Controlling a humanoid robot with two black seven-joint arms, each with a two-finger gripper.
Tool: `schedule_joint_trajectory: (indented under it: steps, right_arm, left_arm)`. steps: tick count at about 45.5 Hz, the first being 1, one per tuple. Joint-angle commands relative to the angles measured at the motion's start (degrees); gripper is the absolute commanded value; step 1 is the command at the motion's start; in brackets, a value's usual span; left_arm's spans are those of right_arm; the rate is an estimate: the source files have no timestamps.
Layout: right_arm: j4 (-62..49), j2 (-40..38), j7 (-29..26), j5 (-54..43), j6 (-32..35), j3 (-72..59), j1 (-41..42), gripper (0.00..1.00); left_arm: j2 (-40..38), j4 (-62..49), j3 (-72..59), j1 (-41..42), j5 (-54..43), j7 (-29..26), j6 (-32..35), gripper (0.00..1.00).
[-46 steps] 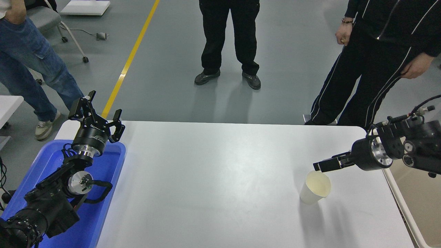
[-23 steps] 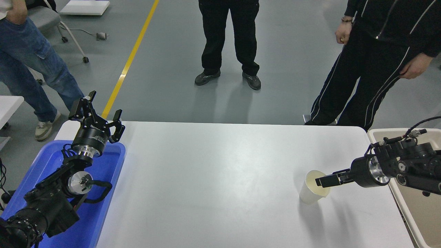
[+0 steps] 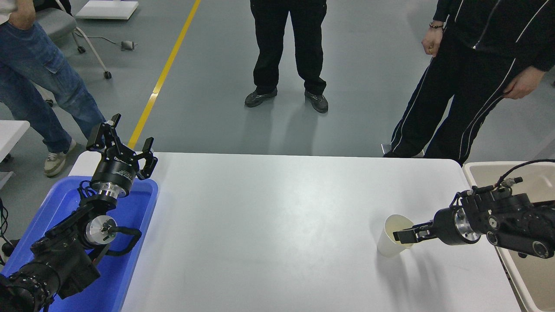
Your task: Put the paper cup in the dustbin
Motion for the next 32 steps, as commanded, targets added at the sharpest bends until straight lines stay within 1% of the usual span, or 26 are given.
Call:
schedule_joint_trajectory:
  steps: [1, 7, 32]
  right_arm:
    - [-0.74, 0.57, 0.09, 0.98, -0.15, 0.08, -0.42, 0.00]
    - [-0.74, 0.58, 0.09, 2.21, -0.15, 0.08, -0.42, 0.00]
    - [-0.65, 0.49, 0.79, 2.30, -0.33, 0.08, 0.19, 0.00]
  left_arm:
    - [0.00, 0.00, 0.00, 0.00, -0.02, 0.00, 0.00, 1.00]
    - [0.00, 0.00, 0.00, 0.00, 0.06, 0.00, 0.00, 1.00]
    - [0.00, 0.00, 0.00, 0.00, -0.02, 0.00, 0.00, 1.00]
